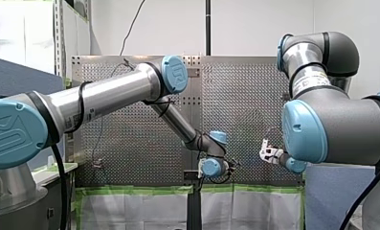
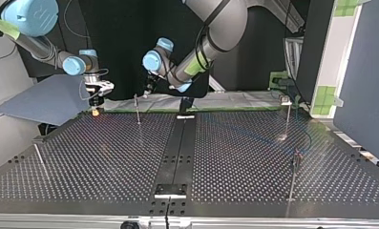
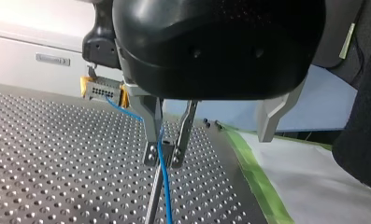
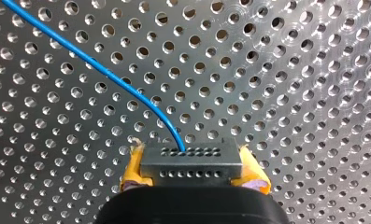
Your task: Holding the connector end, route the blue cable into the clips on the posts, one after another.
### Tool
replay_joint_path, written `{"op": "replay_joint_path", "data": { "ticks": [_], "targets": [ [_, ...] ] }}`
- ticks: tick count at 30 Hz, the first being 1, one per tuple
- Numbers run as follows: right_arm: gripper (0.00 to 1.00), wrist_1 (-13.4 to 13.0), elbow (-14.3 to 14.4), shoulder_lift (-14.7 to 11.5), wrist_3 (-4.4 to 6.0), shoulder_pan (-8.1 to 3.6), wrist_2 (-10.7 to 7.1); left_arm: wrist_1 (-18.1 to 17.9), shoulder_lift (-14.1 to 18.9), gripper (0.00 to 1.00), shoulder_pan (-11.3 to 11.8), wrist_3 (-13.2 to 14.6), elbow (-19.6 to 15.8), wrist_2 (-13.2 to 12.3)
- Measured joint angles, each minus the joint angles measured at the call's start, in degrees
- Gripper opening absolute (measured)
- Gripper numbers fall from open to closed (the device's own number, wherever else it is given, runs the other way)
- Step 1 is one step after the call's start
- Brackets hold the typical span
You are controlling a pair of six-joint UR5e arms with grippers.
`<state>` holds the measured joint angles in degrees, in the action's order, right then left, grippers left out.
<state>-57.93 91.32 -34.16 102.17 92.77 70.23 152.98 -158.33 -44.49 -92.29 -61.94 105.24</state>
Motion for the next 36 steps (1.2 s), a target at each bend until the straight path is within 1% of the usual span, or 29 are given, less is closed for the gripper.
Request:
{"op": "replay_joint_path", "data": {
  "ticks": [5, 11, 17, 26, 36],
  "targets": [
    [0.00, 0.00, 0.00, 0.00, 0.02, 0.00, -0.29, -0.40, 0.01, 1.00, -0.35, 0.14, -0.01, -0.74],
    [0.00, 0.00, -0.01, 0.01, 0.04, 0.00, -0.50, -0.96, 0.01, 1.00, -0.56, 0.13, -0.01, -0.90],
    [0.00, 0.00, 0.01, 0.03, 0.13, 0.00, -0.74, -1.26, 0.01, 1.00, -0.76, 0.18, -0.01, -0.72],
    [0.00, 0.00, 0.00, 0.11, 0.17, 0.20, -1.72, -1.53, 0.01, 1.00, -0.82, -0.08, 0.00, -0.42],
    [0.00, 0.00, -0.02, 0.17, 0.24, 0.27, -1.84, -1.53, 0.01, 1.00, -0.88, -0.60, -0.01, -0.26]
  ]
}}
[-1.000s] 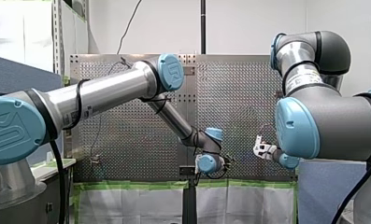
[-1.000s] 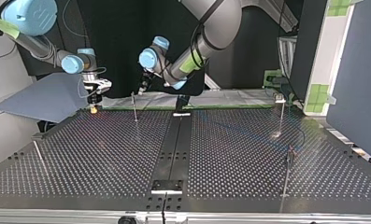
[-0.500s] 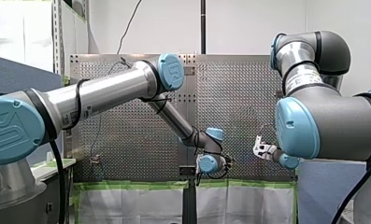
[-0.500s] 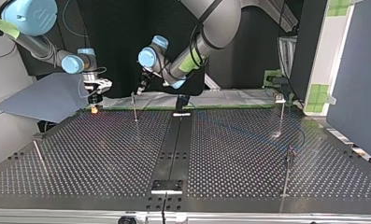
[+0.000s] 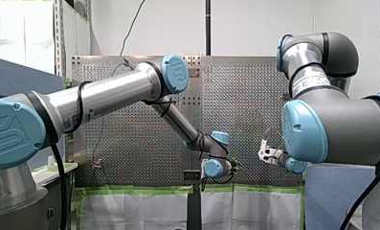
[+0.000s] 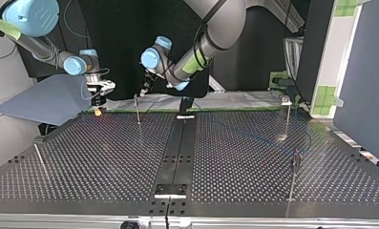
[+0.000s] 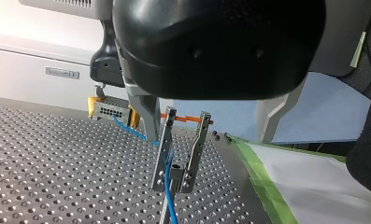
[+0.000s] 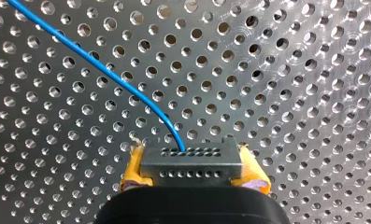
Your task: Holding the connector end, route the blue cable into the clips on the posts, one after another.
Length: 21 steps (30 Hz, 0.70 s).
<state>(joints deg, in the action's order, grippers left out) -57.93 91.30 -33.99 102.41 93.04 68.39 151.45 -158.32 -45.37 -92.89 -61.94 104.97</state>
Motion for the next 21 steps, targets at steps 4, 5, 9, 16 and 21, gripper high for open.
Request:
{"op": "replay_joint_path", "data": {
  "ticks": [4, 5, 9, 16, 21],
  "targets": [
    [0.00, 0.00, 0.00, 0.01, 0.00, 0.00, 0.00, -0.10, -0.02, 1.00, -0.01, -0.10, 0.00, 0.00],
    [0.00, 0.00, 0.02, 0.01, 0.00, -0.01, 0.00, -0.11, -0.02, 1.00, -0.01, -0.12, 0.00, 0.00],
    [0.00, 0.00, 0.01, 0.01, 0.00, -0.02, 0.00, -0.10, -0.01, 1.00, -0.07, -0.14, 0.00, 0.15],
    [0.00, 0.23, 0.01, 0.01, 0.00, -0.03, 0.00, -0.09, 0.00, 1.00, -0.09, -0.14, 0.00, 0.26],
    [0.00, 0.26, 0.03, 0.01, 0.06, -0.08, -0.01, 0.01, 0.03, 1.00, -0.18, -0.04, 0.00, 0.97]
  ]
}}
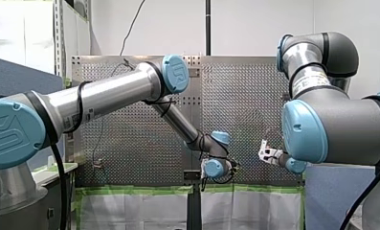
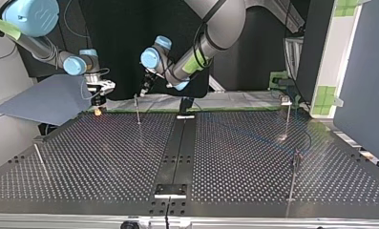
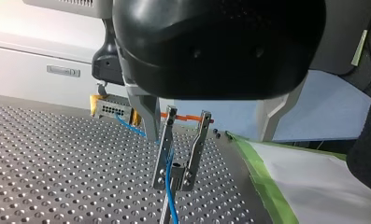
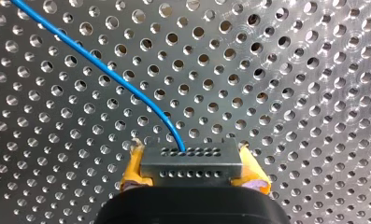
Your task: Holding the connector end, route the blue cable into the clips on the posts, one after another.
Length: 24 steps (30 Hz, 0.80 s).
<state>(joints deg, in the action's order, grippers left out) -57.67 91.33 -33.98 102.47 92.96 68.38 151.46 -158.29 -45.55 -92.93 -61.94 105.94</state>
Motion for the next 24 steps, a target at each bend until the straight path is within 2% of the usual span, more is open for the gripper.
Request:
{"op": "replay_joint_path", "data": {
  "ticks": [7, 15, 20, 24],
  "targets": [
    [0.00, 0.01, -0.01, 0.01, 0.07, -0.09, -0.37, -1.04, 1.92, 1.00, -0.34, 0.46, -1.81, 1.15],
    [0.00, 0.02, -0.02, 0.02, 0.11, -0.05, -0.99, -5.04, 6.07, 1.00, -0.63, 0.44, -5.94, 2.05],
    [0.00, 0.09, -0.04, 0.01, 0.11, 0.05, -1.04, -7.55, 8.58, 1.00, -0.68, -0.88, -8.46, 2.89],
    [0.00, 0.16, -0.07, 0.00, 0.12, 0.07, -1.13, -9.50, 10.52, 1.00, -0.45, -2.68, -10.40, 2.62]
  ]
}}
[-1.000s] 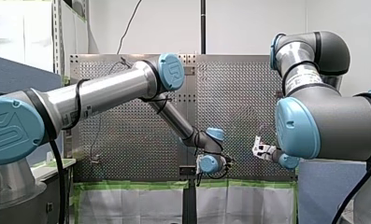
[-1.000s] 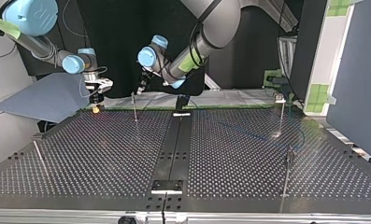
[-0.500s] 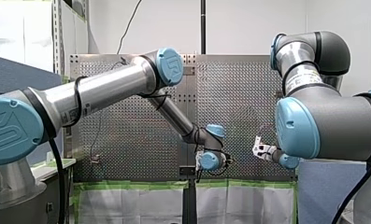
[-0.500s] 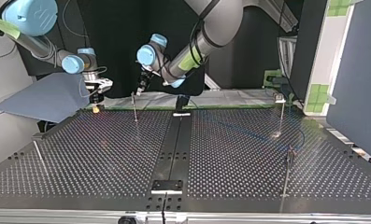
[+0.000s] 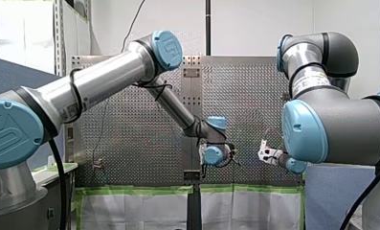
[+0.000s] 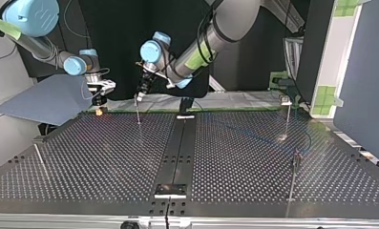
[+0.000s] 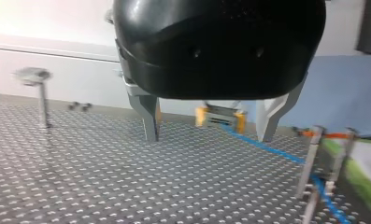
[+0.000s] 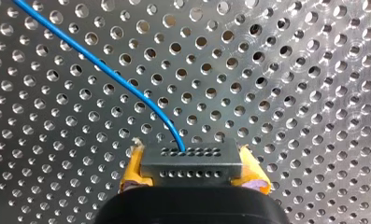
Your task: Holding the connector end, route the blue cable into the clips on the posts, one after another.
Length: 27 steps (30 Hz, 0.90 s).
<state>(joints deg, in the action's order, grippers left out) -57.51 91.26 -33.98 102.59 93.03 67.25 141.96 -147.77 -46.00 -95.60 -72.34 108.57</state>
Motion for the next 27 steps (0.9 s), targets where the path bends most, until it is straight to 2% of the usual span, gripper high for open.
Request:
{"op": "replay_joint_path", "data": {
  "ticks": [5, 10, 20, 27],
  "targets": [
    [0.00, 0.02, -0.12, 0.01, 0.00, 0.00, -0.15, -2.16, 2.15, 1.00, 0.76, -2.13, -2.16, -0.03],
    [0.00, 0.07, -0.14, 0.01, 0.00, 0.02, -0.17, -4.21, 4.52, 1.00, 0.81, -4.49, -4.51, 1.23],
    [0.00, 0.59, -0.14, 0.01, -0.02, 0.29, -0.18, -3.79, 9.39, 1.00, 0.64, -9.14, -9.39, 3.27],
    [0.00, 0.64, -0.14, 0.00, -0.01, 0.34, -0.18, -2.24, 12.82, 1.00, 0.92, -9.91, -12.81, 3.32]
  ]
}}
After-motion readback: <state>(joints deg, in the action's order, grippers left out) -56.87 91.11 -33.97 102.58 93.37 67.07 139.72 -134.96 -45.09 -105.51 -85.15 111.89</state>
